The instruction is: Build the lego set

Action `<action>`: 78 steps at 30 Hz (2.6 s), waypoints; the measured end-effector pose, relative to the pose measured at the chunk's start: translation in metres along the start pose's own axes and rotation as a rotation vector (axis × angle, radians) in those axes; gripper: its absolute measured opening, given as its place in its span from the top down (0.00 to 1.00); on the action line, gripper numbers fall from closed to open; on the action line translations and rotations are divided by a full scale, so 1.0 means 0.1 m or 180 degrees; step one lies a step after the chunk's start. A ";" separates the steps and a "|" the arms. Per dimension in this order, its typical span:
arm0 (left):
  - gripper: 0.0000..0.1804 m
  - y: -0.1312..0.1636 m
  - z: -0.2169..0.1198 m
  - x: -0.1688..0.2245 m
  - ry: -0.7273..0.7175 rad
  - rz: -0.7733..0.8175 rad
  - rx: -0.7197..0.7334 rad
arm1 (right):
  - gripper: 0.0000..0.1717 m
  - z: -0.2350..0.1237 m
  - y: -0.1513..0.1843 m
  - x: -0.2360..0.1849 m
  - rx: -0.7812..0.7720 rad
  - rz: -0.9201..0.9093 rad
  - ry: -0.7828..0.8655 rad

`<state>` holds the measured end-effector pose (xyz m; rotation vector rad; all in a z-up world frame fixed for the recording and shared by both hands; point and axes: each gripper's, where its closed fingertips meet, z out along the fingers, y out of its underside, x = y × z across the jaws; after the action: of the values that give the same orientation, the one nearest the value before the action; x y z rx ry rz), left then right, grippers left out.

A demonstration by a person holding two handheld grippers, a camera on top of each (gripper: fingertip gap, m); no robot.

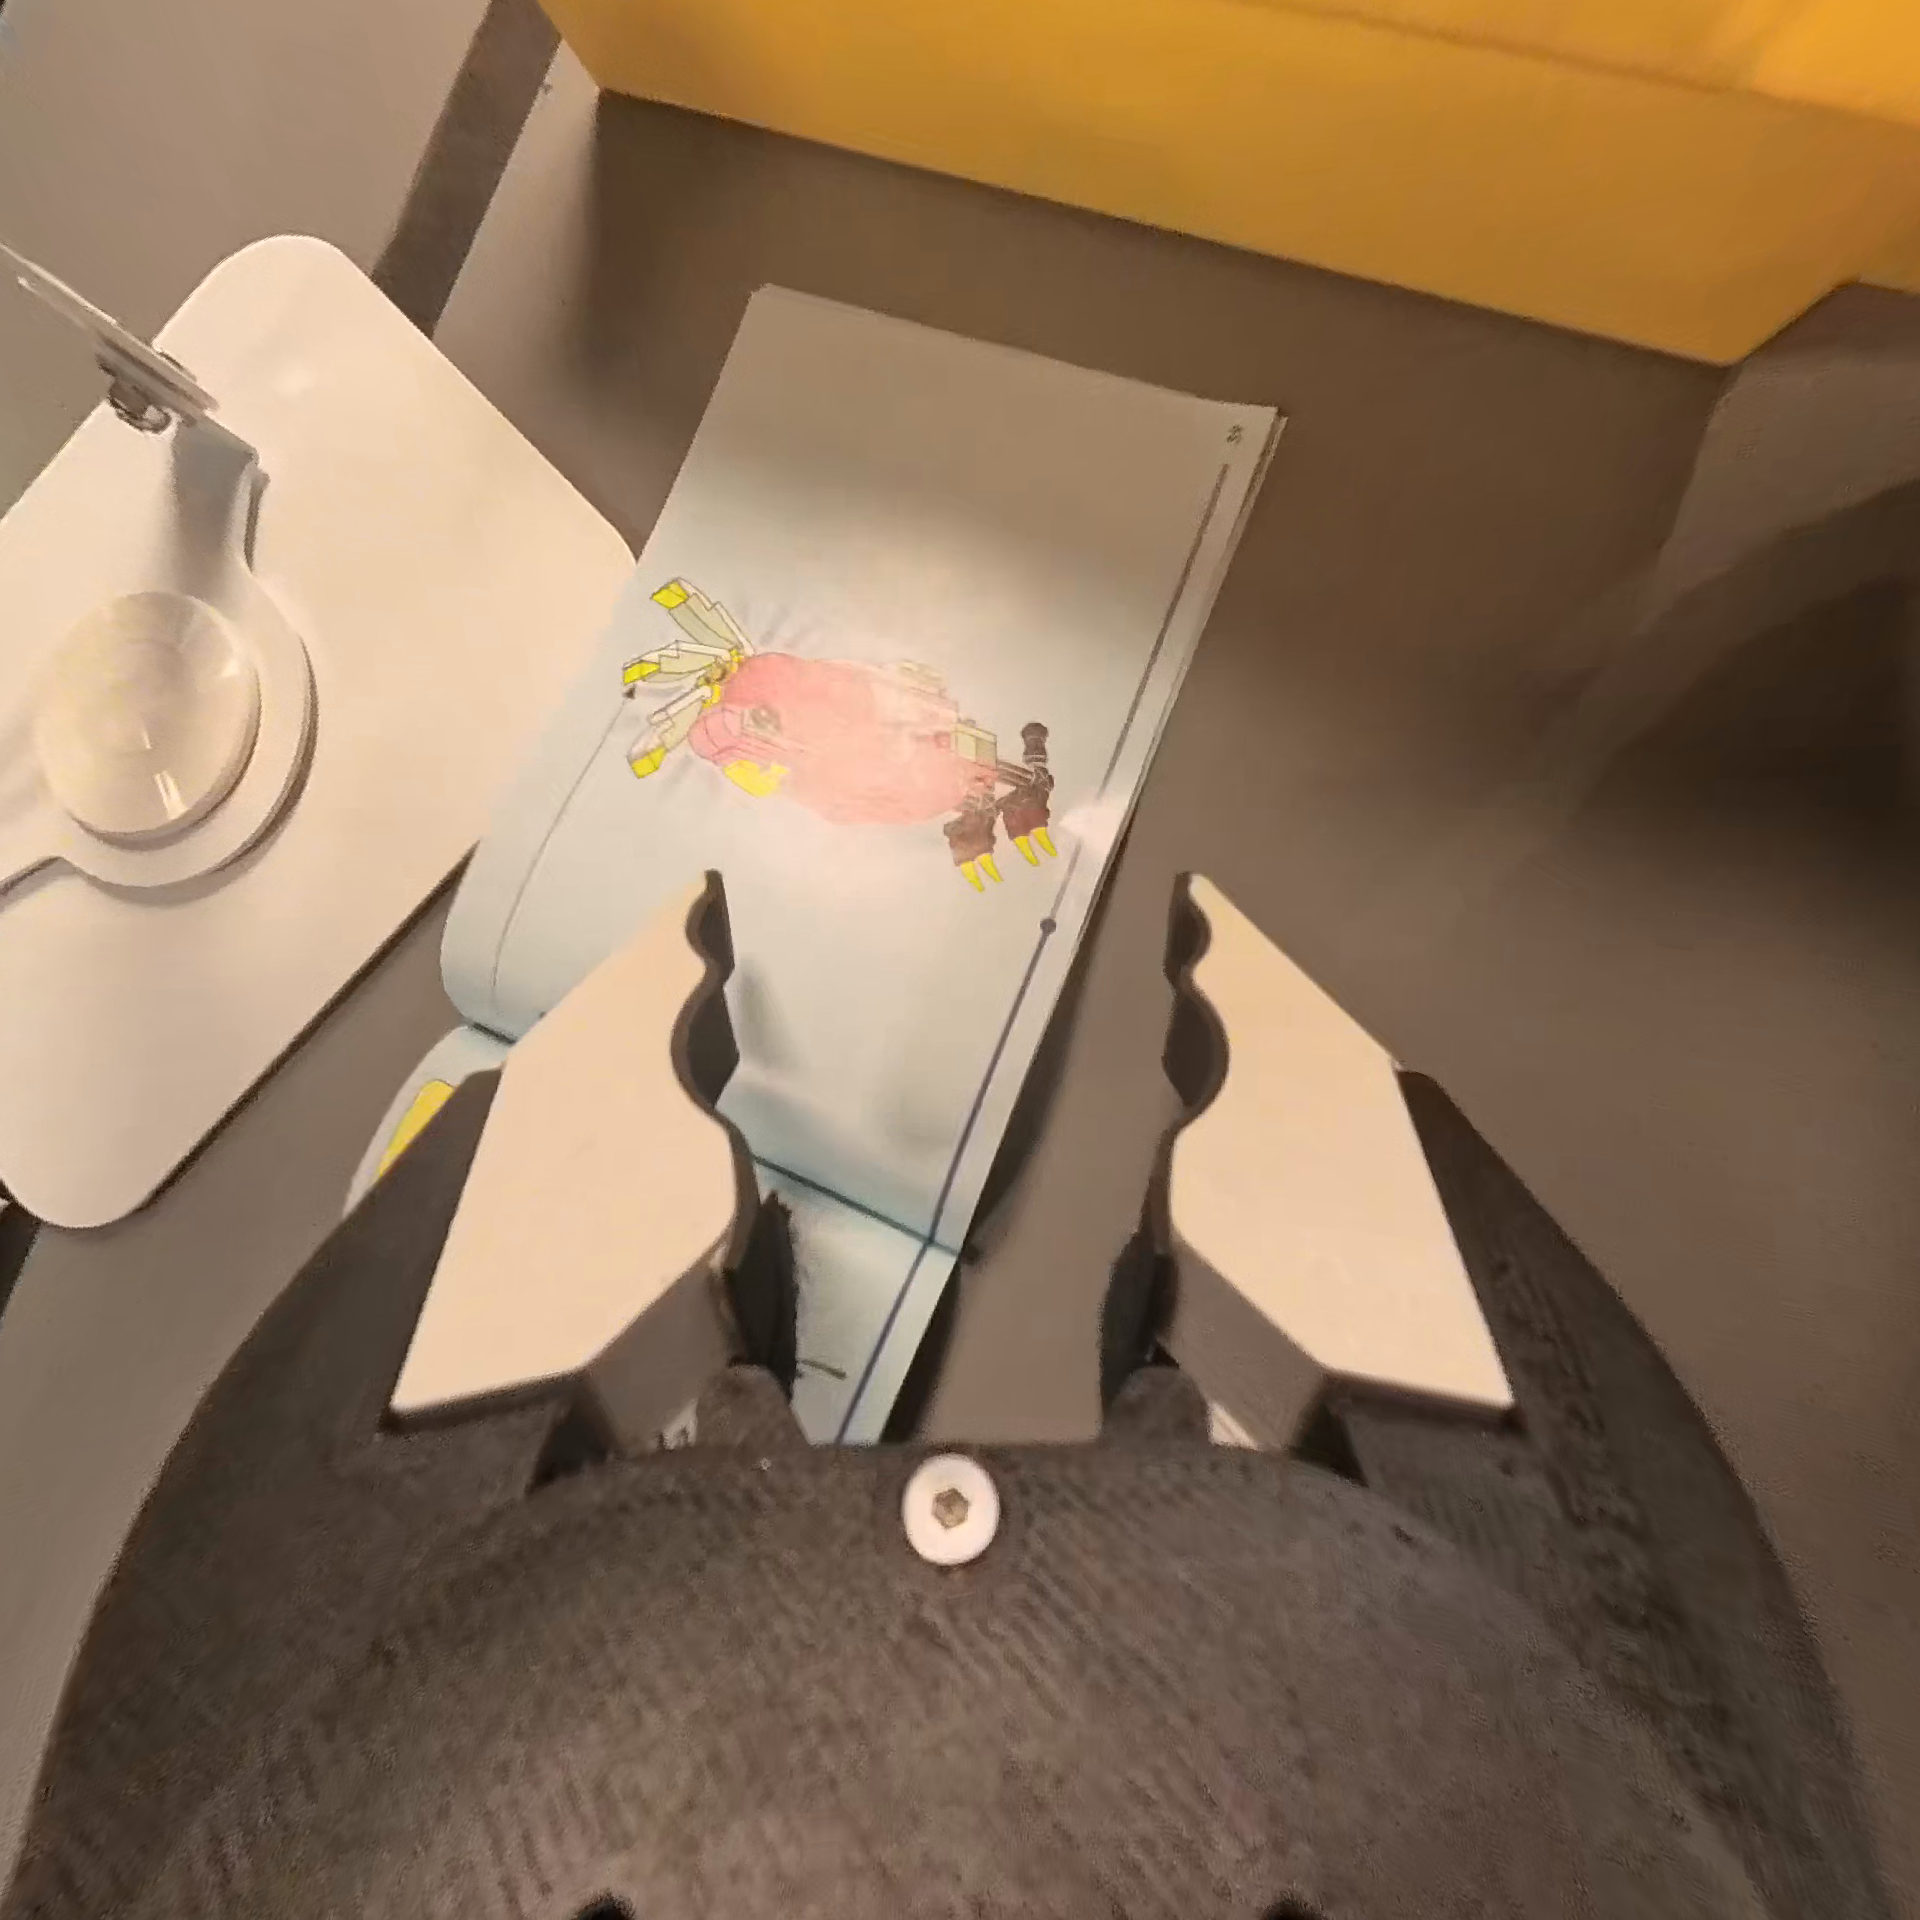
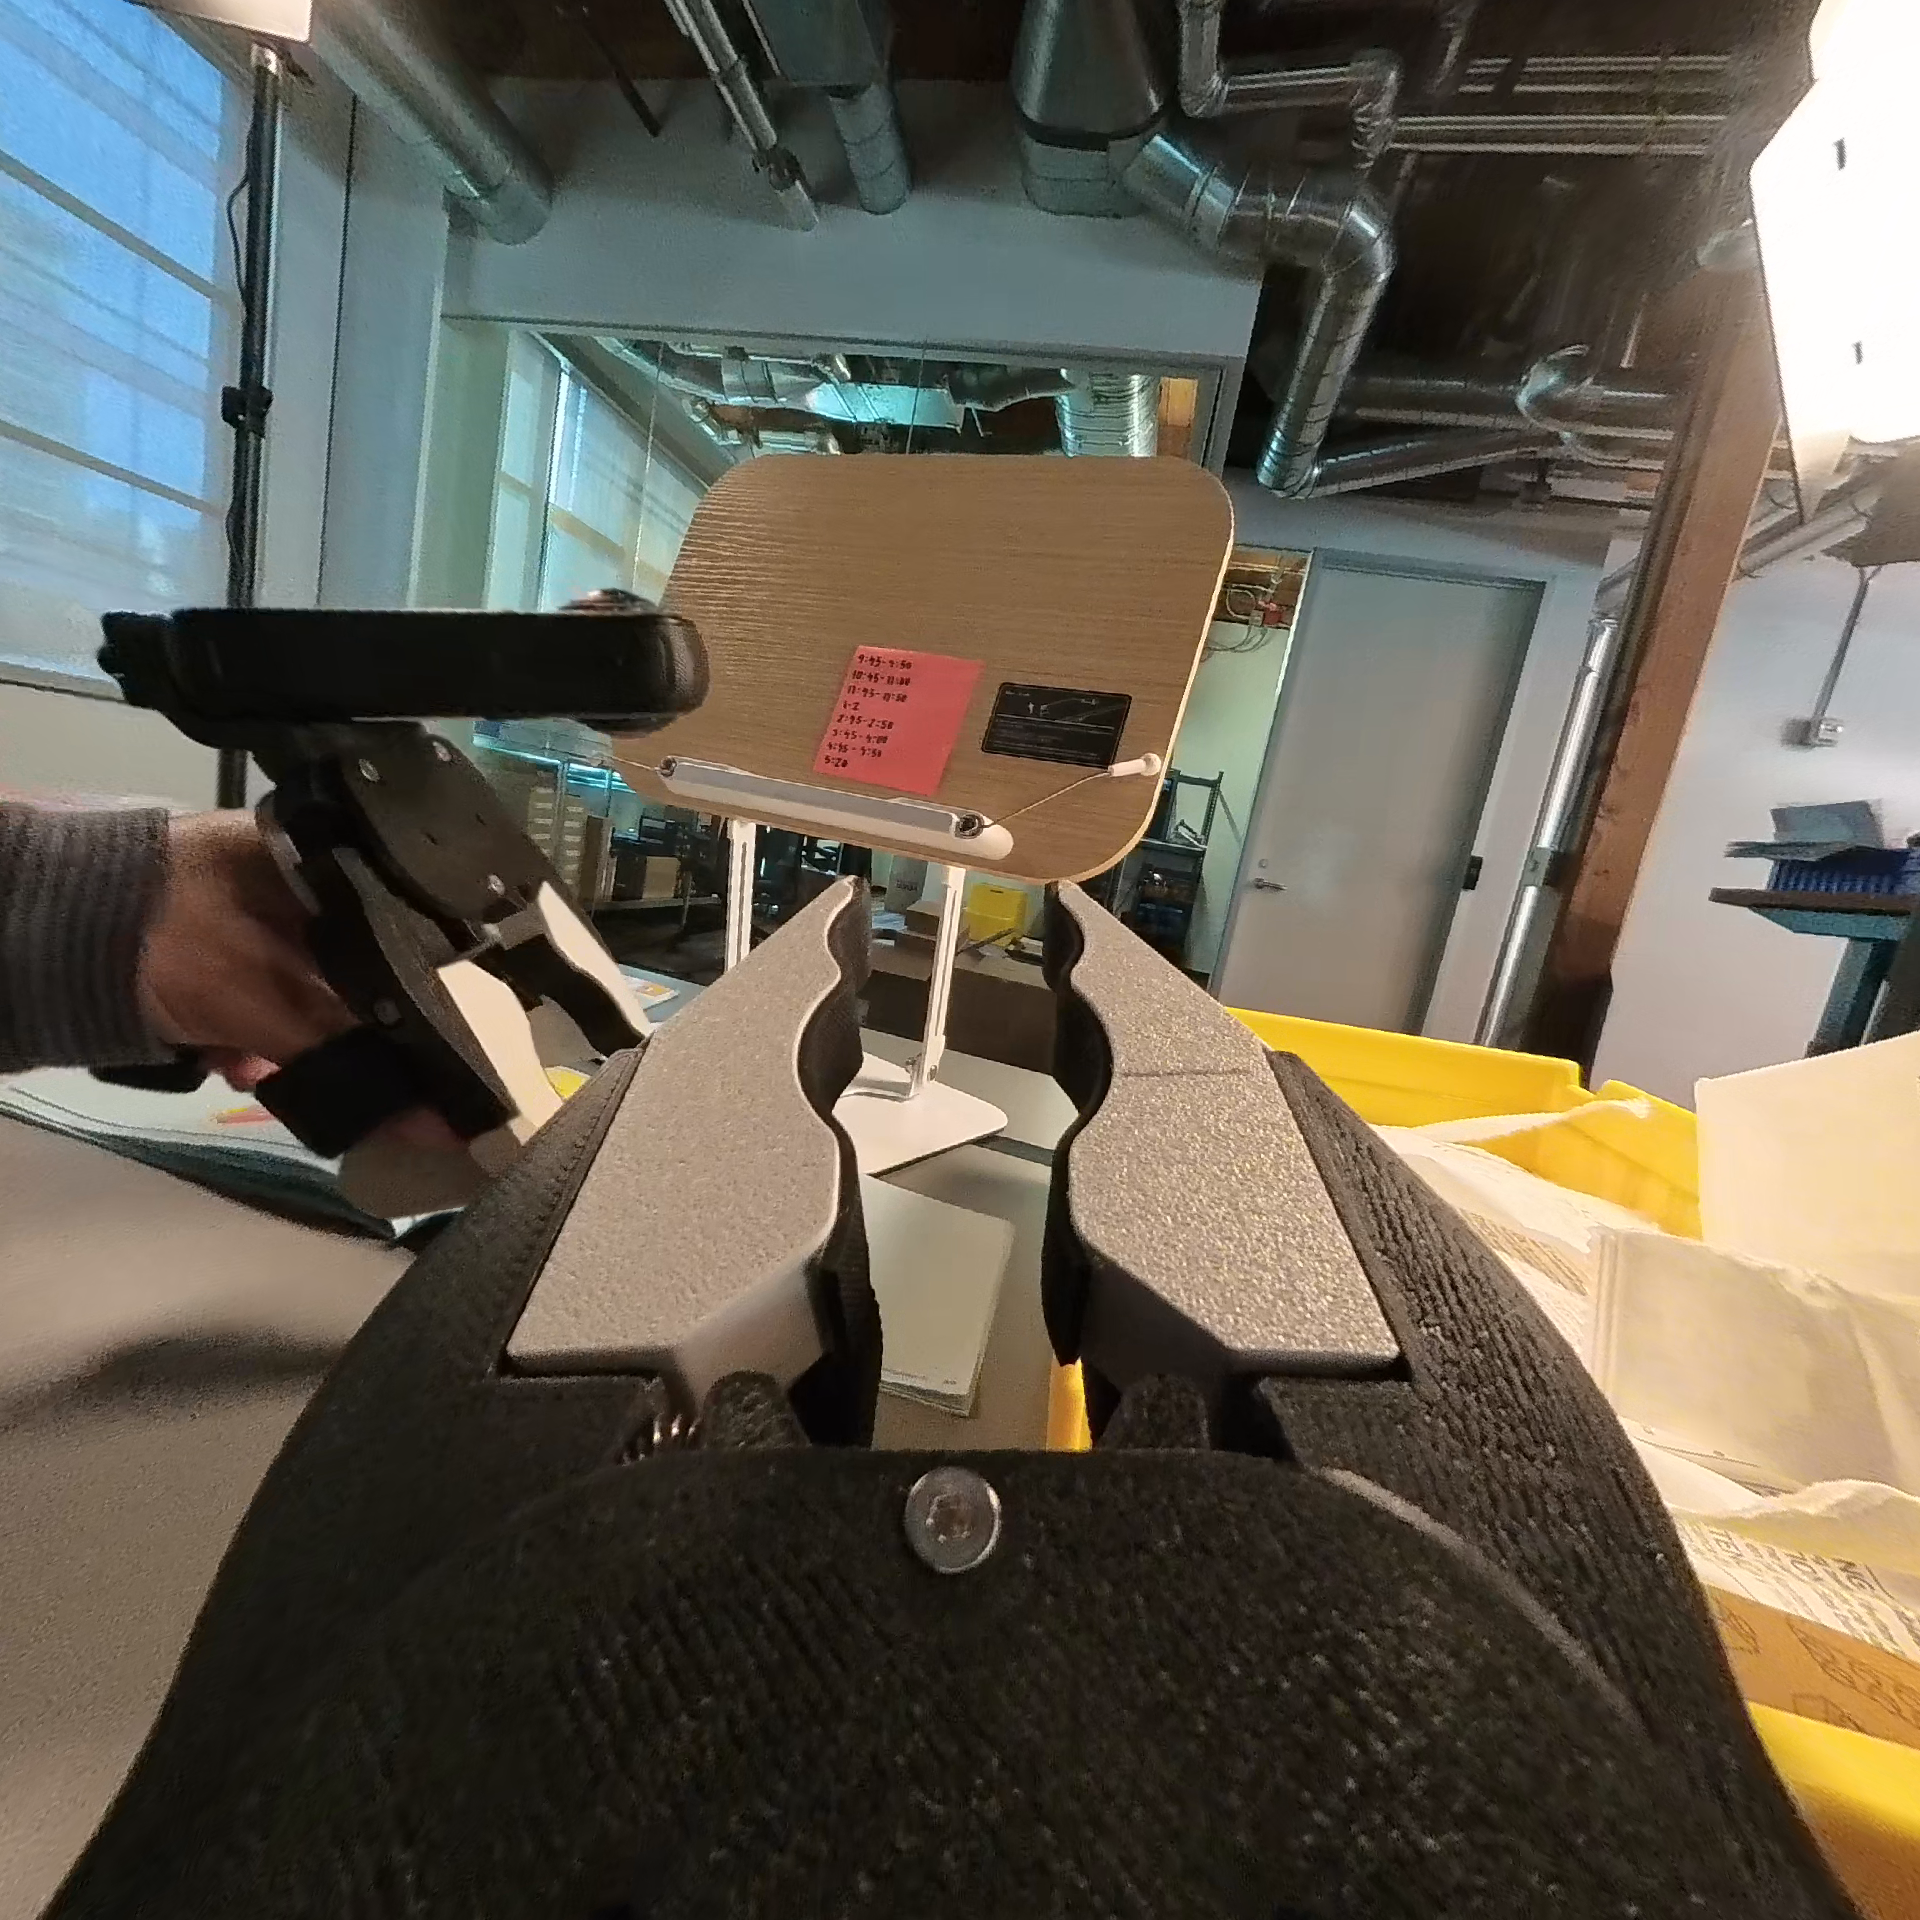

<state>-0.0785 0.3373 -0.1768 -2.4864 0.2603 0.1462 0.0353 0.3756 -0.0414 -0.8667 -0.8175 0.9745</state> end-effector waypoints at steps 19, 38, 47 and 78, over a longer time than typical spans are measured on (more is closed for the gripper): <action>0.95 0.05 0.05 -0.06 -0.0374 0.0730 -0.0245 | 0.83 0.01 0.03 -0.01 -0.0049 0.0031 -0.0022; 0.73 0.00 0.14 0.03 0.0109 0.0055 -0.0025 | 0.83 0.02 0.04 -0.02 -0.0075 0.0035 -0.0047; 0.68 0.01 0.15 0.01 0.0136 -0.0031 -0.0035 | 0.83 0.02 0.06 -0.03 -0.0094 0.0051 -0.0059; 0.72 0.33 -0.50 -0.62 -0.0888 -0.1335 0.0697 | 0.84 0.02 0.06 -0.08 -0.0123 -0.0065 -0.0124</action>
<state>-0.1444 0.2907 -0.1455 -2.2133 -0.3431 0.2688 0.0288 0.3707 -0.0475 -0.8734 -0.8794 0.9629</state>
